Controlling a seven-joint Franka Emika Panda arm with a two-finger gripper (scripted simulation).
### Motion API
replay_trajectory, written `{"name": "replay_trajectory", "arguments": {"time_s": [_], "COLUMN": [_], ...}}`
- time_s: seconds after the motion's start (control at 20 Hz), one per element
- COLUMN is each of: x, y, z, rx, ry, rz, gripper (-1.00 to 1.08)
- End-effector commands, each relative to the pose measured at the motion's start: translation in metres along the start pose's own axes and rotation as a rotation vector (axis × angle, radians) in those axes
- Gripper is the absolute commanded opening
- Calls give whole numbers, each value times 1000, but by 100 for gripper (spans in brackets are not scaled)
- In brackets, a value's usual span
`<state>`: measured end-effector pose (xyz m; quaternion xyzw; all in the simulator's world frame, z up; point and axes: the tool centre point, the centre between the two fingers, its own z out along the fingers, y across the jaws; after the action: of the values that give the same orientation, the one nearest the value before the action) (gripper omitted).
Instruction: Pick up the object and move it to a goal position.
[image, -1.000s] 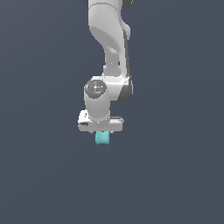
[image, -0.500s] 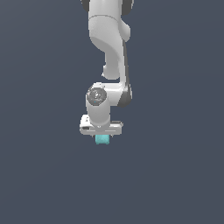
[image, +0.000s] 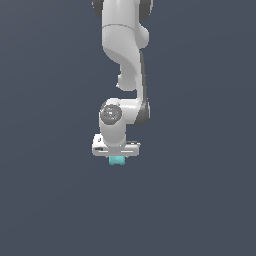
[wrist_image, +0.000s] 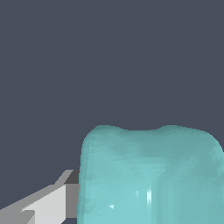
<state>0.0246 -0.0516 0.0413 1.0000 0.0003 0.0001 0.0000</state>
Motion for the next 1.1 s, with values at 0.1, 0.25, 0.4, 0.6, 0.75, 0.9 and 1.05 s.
{"name": "replay_trajectory", "arguments": {"time_s": [0.1, 0.25, 0.4, 0.6, 0.75, 0.9, 1.05], "x": [0, 0, 0, -1, -3, -6, -10], "y": [0, 0, -1, -5, -11, -20, -33], "z": [1, 1, -1, -9, -20, -36, -57], "rx": [0, 0, 0, 0, 0, 0, 0], "ry": [0, 0, 0, 0, 0, 0, 0], "rz": [0, 0, 0, 0, 0, 0, 0], "gripper": [-100, -100, -100, -100, -100, -100, -100]}}
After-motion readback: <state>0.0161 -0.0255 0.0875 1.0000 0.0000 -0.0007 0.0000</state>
